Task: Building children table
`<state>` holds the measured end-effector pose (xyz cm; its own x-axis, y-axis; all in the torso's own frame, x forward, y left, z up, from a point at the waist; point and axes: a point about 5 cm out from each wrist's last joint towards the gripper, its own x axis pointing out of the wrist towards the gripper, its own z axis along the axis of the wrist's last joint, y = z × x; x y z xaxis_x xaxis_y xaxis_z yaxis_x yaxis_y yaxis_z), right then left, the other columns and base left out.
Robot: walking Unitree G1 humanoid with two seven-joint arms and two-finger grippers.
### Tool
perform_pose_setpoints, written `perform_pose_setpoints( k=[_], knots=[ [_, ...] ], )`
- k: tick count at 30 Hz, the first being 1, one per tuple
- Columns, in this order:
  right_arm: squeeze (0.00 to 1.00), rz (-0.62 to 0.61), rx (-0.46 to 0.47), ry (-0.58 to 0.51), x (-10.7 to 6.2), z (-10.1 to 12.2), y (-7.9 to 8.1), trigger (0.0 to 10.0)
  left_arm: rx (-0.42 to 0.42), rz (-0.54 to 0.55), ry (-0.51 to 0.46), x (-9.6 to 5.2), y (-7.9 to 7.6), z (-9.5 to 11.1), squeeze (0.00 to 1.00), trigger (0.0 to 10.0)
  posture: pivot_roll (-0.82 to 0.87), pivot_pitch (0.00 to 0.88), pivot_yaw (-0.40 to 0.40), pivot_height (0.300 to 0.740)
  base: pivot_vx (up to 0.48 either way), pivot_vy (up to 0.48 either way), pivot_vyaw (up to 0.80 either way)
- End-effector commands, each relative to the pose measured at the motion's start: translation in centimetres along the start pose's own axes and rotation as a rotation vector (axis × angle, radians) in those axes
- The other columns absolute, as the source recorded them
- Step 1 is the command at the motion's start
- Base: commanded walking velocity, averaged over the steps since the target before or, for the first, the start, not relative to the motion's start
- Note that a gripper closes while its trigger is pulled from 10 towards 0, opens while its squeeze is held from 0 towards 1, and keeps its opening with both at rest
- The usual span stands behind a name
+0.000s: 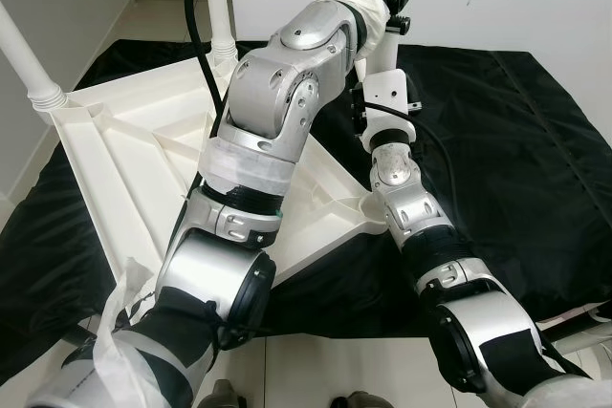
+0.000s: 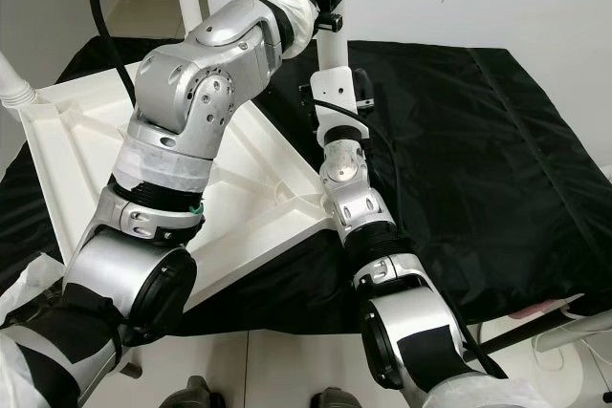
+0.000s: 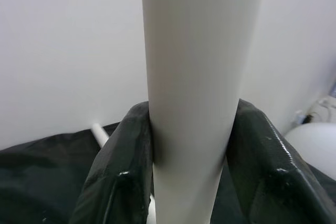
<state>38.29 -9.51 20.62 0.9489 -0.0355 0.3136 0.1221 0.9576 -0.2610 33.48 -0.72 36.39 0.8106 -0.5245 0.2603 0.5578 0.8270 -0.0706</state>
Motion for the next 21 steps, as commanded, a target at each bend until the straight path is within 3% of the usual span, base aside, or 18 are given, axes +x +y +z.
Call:
perform_pose_setpoints(
  k=[1,9,10,11,12,15,16,21],
  knots=[
    [0.00,-0.016,0.000,-0.003,0.39,0.07,-0.22,0.0,0.021,0.007,-0.046,-0.03,-0.48,1.34,0.00,10.0,0.00,0.000,-0.010,0.740,0.000,0.000,0.00],
    [0.00,-0.026,0.021,0.011,0.40,-0.32,-0.28,0.0,0.022,0.014,-0.049,0.02,-0.34,1.42,0.00,10.0,0.01,0.000,-0.011,0.740,0.000,0.000,0.00],
    [0.00,-0.033,0.027,0.009,0.41,-0.31,-0.35,6.3,0.024,0.018,-0.048,0.03,-0.30,1.41,0.00,10.0,0.01,0.000,-0.011,0.740,0.000,0.000,0.00],
    [0.00,-0.038,0.032,0.008,0.42,-0.29,-0.39,6.3,0.026,0.021,-0.047,0.03,-0.27,1.40,0.00,10.0,0.01,0.000,-0.011,0.740,0.000,0.000,0.00],
    [0.00,-0.036,0.045,0.002,0.44,-0.20,-0.39,10.0,0.034,0.023,-0.048,0.03,-0.25,1.41,0.00,10.0,0.01,0.000,-0.011,0.740,0.000,0.000,0.00],
    [0.00,-0.026,0.080,-0.015,0.38,0.04,-0.28,10.0,0.037,-0.001,-0.056,0.03,-0.34,1.41,0.00,10.0,0.01,0.000,-0.011,0.740,0.000,0.000,0.00],
    [0.00,-0.022,0.088,-0.019,0.33,0.09,-0.22,10.0,0.021,-0.025,-0.063,-0.02,-0.47,1.34,1.00,10.0,0.01,0.000,-0.009,0.740,0.000,0.000,0.00],
    [0.00,-0.019,0.127,0.004,0.26,-0.14,-0.12,10.0,0.018,-0.056,-0.076,-0.13,-0.70,1.34,1.00,10.0,0.00,0.000,-0.009,0.740,0.000,0.000,0.00]
  ],
)
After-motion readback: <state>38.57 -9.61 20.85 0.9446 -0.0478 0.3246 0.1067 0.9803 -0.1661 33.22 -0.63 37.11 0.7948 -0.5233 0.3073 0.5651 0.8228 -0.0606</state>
